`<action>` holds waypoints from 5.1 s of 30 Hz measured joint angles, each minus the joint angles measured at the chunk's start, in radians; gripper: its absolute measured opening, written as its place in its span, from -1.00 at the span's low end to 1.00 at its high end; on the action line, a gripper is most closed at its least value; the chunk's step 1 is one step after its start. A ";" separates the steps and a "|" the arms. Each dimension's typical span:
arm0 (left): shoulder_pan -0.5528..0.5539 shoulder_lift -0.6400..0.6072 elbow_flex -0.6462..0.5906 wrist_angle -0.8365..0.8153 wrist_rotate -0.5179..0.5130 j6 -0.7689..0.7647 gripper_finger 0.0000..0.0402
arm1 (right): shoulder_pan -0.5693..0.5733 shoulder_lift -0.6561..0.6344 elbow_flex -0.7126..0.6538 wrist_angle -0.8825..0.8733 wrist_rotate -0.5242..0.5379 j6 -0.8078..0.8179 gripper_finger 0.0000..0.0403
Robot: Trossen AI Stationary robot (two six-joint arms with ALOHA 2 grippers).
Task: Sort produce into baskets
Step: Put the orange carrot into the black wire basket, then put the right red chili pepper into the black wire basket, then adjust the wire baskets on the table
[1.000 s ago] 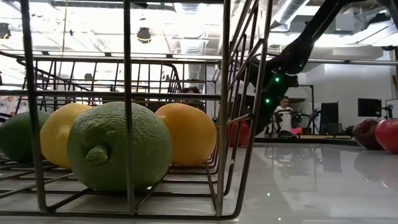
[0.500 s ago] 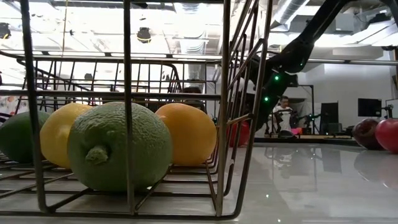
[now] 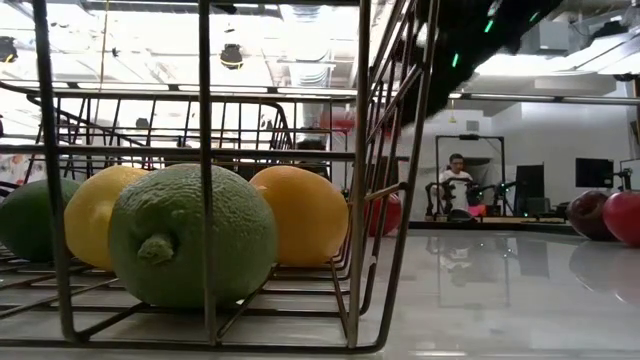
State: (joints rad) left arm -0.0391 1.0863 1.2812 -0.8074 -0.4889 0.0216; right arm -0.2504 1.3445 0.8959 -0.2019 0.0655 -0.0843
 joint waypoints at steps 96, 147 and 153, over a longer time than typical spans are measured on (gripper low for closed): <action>0.002 0.000 0.000 0.055 0.065 -0.018 0.24 | -0.127 0.736 0.542 -0.152 0.011 0.163 0.42; 0.001 -0.018 0.001 0.041 0.084 -0.025 0.24 | 0.267 0.531 0.542 0.164 0.057 0.012 0.12; 0.001 -0.009 0.001 0.034 0.092 -0.030 0.24 | 0.198 0.577 0.567 0.104 -0.065 0.051 0.24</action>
State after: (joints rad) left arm -0.0380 1.0769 1.2819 -0.7736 -0.3973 -0.0082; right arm -0.0528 1.9214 1.4633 -0.0975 0.0009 -0.0330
